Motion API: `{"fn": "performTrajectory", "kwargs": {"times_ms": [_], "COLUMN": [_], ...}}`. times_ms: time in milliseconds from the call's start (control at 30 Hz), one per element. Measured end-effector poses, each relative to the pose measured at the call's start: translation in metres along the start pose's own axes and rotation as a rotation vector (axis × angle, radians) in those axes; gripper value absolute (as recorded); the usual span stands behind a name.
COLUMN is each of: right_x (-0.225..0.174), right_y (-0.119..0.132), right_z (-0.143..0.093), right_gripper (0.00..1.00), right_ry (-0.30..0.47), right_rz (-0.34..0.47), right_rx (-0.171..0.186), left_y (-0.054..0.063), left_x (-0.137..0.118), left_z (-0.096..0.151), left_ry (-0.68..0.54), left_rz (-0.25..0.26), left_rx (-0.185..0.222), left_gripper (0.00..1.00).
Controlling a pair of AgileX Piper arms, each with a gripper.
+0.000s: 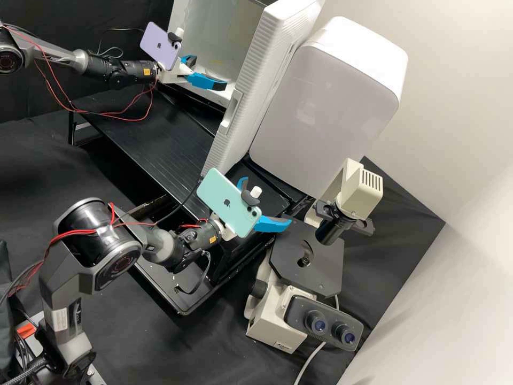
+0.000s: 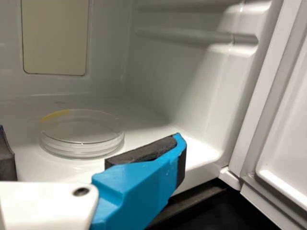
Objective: Take the petri dish out of the incubator
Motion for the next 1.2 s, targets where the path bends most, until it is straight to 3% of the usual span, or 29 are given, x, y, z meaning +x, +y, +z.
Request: {"fn": "performTrajectory", "kwargs": {"times_ms": [100, 267, 567, 1200], "right_x": [0.000, 0.000, 0.000, 0.000], "right_y": [0.000, 0.000, 0.000, 0.000], "right_z": [0.000, 0.000, 0.000, 0.000], "right_gripper": [1.00, 1.00, 1.00, 1.00], "right_ry": [0.000, 0.000, 0.000, 0.000], "right_rz": [0.000, 0.000, 0.000, 0.000], "right_rx": [0.000, 0.000, 0.000, 0.000], "left_y": [0.000, 0.002, -0.009, -0.009], "left_x": [0.001, 0.004, 0.014, 0.022], "left_z": [-0.001, -0.003, -0.012, -0.005], "left_ry": [0.009, 0.044, 0.118, 0.149], "left_rz": [0.001, 0.001, -0.006, 0.008], "left_rx": [0.010, 0.076, 0.145, 0.140], "left_gripper": [1.00, 1.00, 1.00, 1.00]}}
